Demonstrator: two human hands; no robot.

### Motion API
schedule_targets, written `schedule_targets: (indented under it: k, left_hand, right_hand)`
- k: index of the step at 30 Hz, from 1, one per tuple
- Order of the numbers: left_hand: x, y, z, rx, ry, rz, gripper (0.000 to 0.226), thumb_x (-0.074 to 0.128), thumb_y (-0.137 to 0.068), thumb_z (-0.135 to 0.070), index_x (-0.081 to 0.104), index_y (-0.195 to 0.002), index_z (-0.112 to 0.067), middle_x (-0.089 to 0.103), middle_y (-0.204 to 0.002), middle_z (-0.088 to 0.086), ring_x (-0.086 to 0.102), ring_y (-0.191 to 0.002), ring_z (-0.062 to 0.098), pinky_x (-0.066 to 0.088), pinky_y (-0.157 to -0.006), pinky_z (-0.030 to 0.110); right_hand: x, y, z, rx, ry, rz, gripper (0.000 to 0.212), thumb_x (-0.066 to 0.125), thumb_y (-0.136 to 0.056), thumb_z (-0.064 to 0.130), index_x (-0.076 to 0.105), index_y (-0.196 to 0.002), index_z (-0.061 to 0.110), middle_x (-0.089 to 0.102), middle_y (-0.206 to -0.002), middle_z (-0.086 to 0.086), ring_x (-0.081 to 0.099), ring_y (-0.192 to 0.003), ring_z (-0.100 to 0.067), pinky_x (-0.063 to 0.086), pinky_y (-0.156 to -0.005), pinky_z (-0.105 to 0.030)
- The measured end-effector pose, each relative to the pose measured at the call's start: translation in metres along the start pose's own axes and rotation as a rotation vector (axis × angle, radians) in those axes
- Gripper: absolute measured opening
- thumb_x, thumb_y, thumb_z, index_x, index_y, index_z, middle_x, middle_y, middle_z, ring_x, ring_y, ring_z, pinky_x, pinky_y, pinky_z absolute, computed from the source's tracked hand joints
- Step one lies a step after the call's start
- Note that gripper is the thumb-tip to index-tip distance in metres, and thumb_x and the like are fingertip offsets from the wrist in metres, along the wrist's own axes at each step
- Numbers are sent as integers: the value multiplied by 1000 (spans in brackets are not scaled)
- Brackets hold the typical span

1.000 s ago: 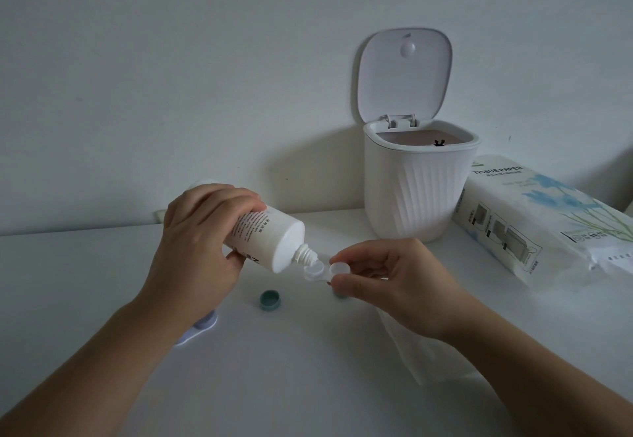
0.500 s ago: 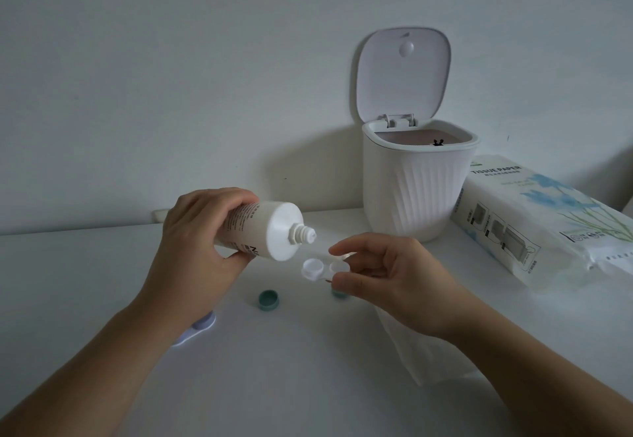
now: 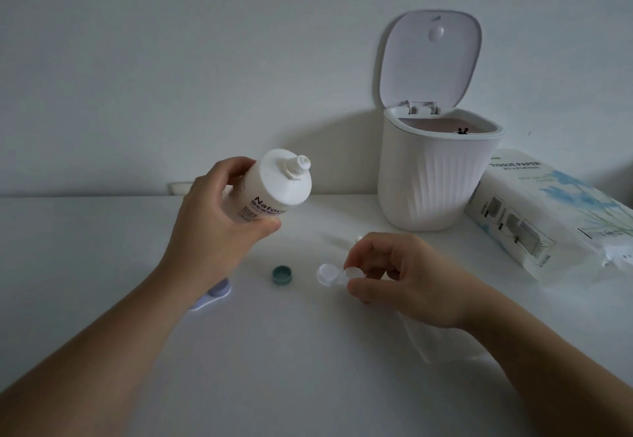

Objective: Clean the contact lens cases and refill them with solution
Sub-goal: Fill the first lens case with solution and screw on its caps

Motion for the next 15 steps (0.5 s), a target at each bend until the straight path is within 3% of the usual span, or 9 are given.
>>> schedule_targets:
  k: [4,8,15]
  left_hand:
    - [0,0,2,-18,0,4,63,87,-66,-23,54,-113,-48,62,-116,-18,51,-108,-10,31,-75,-5]
    - [1,0,3,-15,-15,10,64,88,-65,-23,53,-112,-49,62,-116,-17,52,-108,-8,31,-77,-4]
    - [4,0,6,-23,-12,30,65,89,-66,-25,52,-112,-51,62,-118,-18,51,-107,-13,30,-79,-6]
  right_hand:
    - [1,1,1,-21,120,3,11,79,-83,32,72,-92,32,64,-81,23,52,-65,1,41,-62,-12]
    - [3,0,0,-30,181,4,17,83,-78,33,75,-93,36,59,-82,9,46,-64,-2,39,-62,-16]
    - [8,-1,-8,17,226,49,18,84,-78,35,76,-94,38,51,-73,11,48,-65,-3,38,-64,-15]
Point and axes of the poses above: each hand's wrist, its own y-axis away from the middle knuckle, its own x-axis out of the palm, z = x × y, the point moved 8 cm from there along -y, towards the middle knuckle
